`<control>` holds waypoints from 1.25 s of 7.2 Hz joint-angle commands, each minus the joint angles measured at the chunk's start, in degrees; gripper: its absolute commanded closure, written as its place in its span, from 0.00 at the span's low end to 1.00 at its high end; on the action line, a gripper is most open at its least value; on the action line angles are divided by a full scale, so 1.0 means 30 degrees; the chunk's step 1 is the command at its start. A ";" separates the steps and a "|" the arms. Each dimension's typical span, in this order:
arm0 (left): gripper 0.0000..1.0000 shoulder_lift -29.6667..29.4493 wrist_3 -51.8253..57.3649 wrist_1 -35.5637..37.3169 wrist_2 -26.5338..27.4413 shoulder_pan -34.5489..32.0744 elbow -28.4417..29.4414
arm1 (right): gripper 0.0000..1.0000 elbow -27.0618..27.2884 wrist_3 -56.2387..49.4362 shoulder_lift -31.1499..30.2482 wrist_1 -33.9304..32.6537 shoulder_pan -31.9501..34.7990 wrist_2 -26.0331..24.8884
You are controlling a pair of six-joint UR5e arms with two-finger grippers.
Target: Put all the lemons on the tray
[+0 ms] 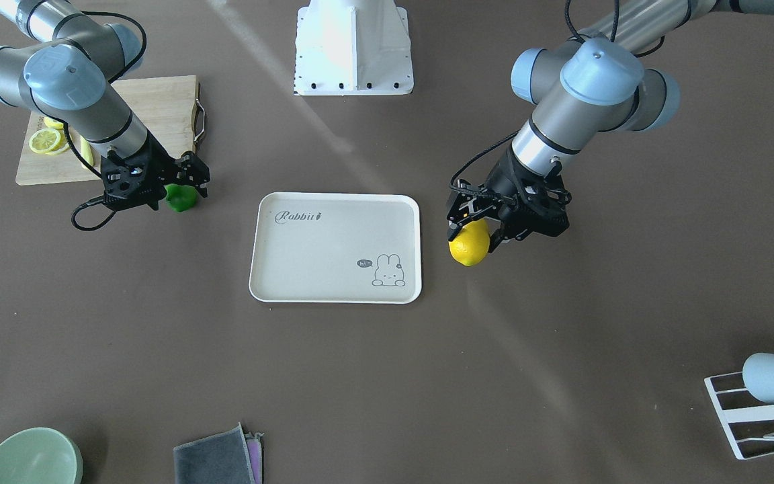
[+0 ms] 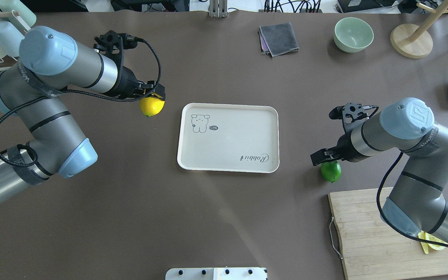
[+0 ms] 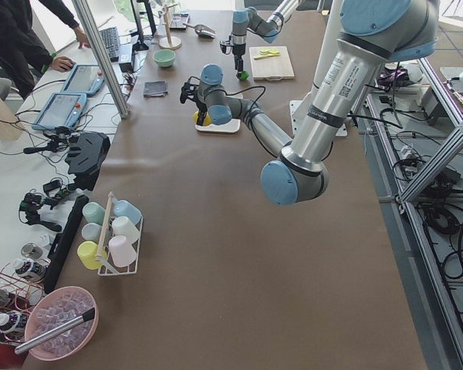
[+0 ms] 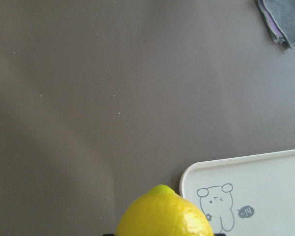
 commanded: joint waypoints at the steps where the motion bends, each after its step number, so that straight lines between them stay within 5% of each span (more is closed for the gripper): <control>1: 1.00 -0.0325 -0.0125 0.0169 0.0254 0.0352 0.0143 | 0.00 -0.0013 0.0018 -0.0284 -0.0162 -0.0277 -0.0103; 2: 1.00 -0.0528 -0.0444 0.0140 0.0254 0.0557 0.0318 | 0.04 -0.0042 0.0018 -0.0372 -0.0250 -0.0335 -0.0102; 3: 1.00 -0.0618 -0.0593 0.0139 0.0660 0.0936 0.0407 | 0.37 -0.0043 0.0018 -0.0605 -0.0251 -0.0336 -0.0132; 4: 1.00 -0.0676 -0.0739 0.0168 0.1766 0.1868 0.0379 | 0.85 -0.0043 0.0018 -0.0723 -0.0251 -0.0336 -0.0103; 5: 1.00 -0.0793 -0.1263 0.0140 0.2183 0.2341 0.0379 | 1.00 -0.0014 -0.0011 -0.0753 -0.0222 -0.0336 -0.0044; 9: 1.00 -0.1668 -0.2173 0.0052 0.4115 0.3835 0.1865 | 1.00 0.0865 0.0018 -0.0434 -0.0280 0.0800 0.1908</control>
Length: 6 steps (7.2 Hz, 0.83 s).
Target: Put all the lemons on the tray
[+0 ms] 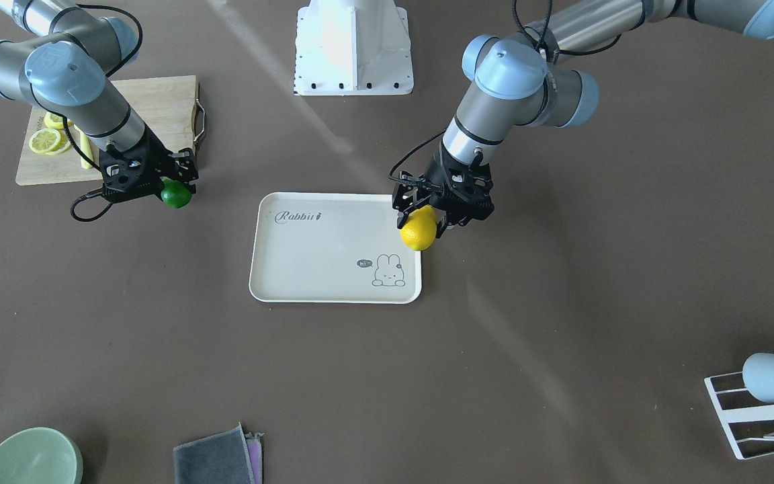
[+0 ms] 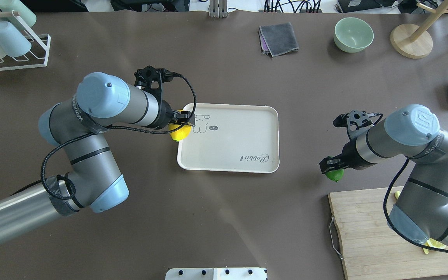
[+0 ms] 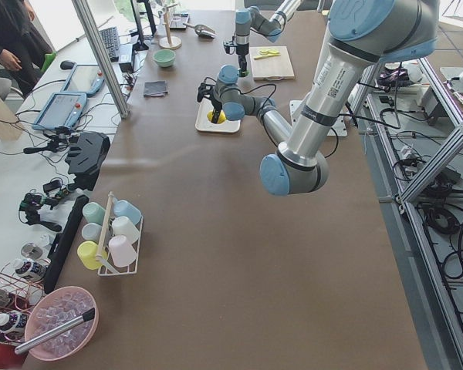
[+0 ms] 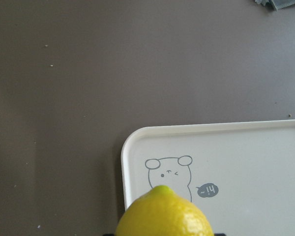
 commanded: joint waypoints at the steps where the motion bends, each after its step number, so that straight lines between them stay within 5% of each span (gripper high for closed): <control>1: 1.00 -0.0770 -0.0509 -0.0069 0.1686 0.1197 0.1101 | 1.00 0.0096 0.0017 0.0699 0.0015 0.0747 0.1047; 2: 1.00 -0.0831 -0.0829 -0.0098 0.2100 0.1726 0.1162 | 1.00 -0.0195 0.0075 0.1690 -0.0043 0.0777 0.0901; 3: 0.84 -0.1035 -0.1326 -0.0099 0.2366 0.1963 0.1221 | 1.00 -0.0487 0.0423 0.2396 -0.0043 0.0835 0.0813; 4: 0.05 -0.1501 -0.1446 -0.0157 0.2542 0.1994 0.1802 | 1.00 -0.0896 0.0717 0.3418 -0.0362 0.0952 0.0725; 6: 0.02 -0.1975 -0.1976 -0.0128 0.3041 0.1937 0.2013 | 1.00 -0.3143 0.1509 0.6082 -0.0278 0.0895 0.0403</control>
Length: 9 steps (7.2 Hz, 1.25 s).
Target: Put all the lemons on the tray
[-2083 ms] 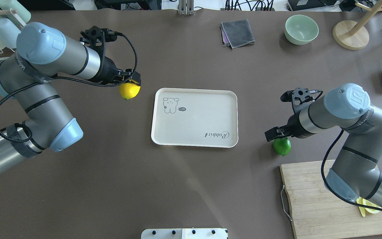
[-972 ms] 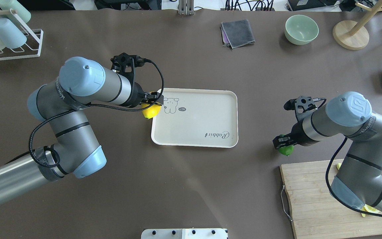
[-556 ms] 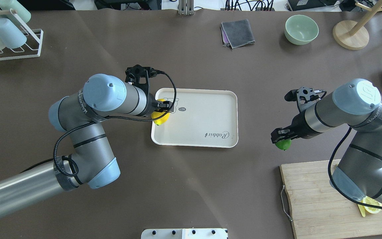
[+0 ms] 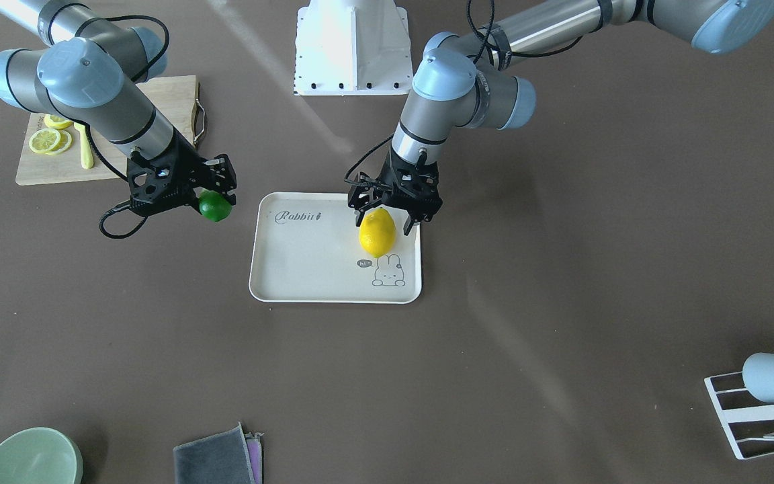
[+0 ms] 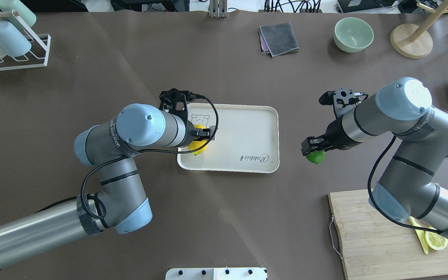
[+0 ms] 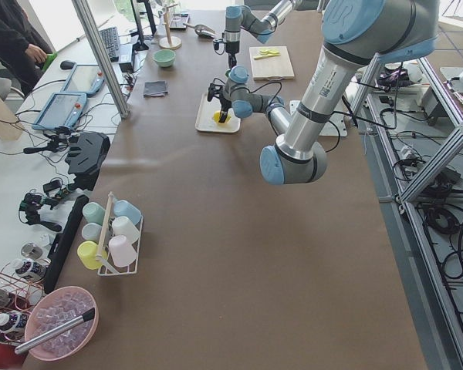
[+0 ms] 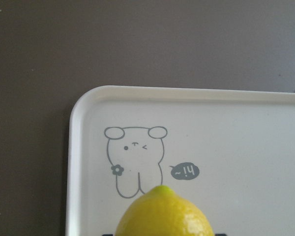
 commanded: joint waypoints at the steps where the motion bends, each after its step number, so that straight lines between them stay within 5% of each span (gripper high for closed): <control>1: 0.02 -0.0174 -0.0130 -0.0010 0.0089 -0.0481 -0.0145 | 1.00 -0.2468 0.0736 0.3049 -0.0042 -0.0098 -0.0280; 5: 0.02 0.1841 0.2008 0.0194 -0.2336 -0.3027 -0.2716 | 1.00 -0.5990 0.1706 0.5933 0.0221 -0.1562 -0.2302; 6: 0.02 0.2341 0.2038 0.0776 -0.3794 -0.4224 -0.3306 | 0.01 -0.6082 0.1706 0.5964 0.0221 -0.1883 -0.2332; 9: 0.02 0.2870 0.6841 0.2266 -0.5120 -0.7095 -0.3576 | 0.00 -0.5559 0.2497 0.6111 -0.0130 -0.1104 -0.1286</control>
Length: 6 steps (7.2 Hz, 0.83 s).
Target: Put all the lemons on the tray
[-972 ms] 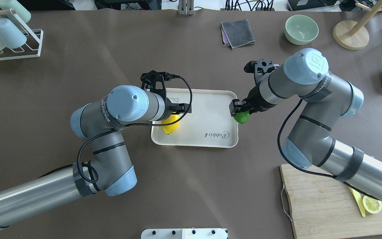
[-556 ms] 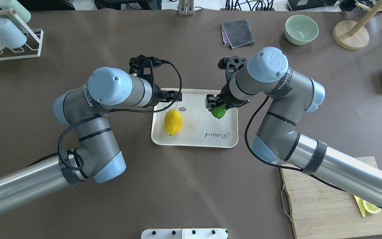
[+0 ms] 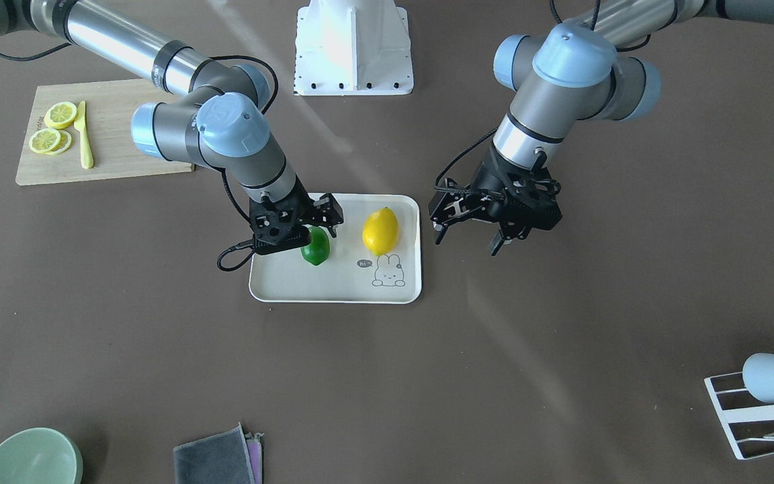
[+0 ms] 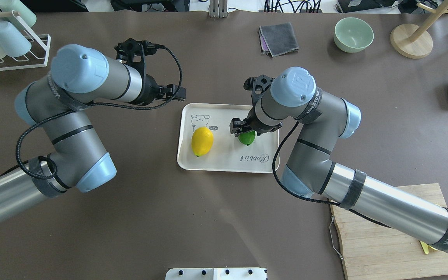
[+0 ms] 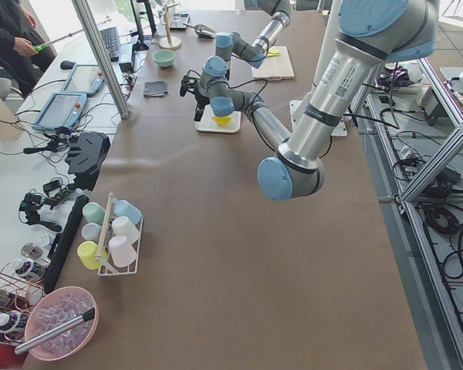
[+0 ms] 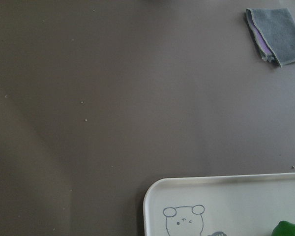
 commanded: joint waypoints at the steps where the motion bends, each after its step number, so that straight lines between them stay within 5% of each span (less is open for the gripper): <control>1: 0.02 0.1377 0.7209 0.0627 -0.1030 -0.2180 -0.0326 | 0.00 0.1004 -0.0127 -0.0237 -0.0593 0.2423 0.2963; 2: 0.02 0.2258 1.0328 0.0626 -0.1091 -0.3088 -0.0503 | 0.00 0.2113 -0.1029 -0.0588 -0.1554 0.3804 0.4001; 4: 0.02 0.4686 1.0886 0.0597 -0.2608 -0.5050 -0.1640 | 0.00 0.2300 -0.6255 -0.1057 -0.3985 0.6061 0.4390; 6: 0.02 0.7616 1.0828 0.0132 -0.2703 -0.6577 -0.2934 | 0.00 0.2300 -1.2664 -0.3741 -0.3851 0.9864 0.7483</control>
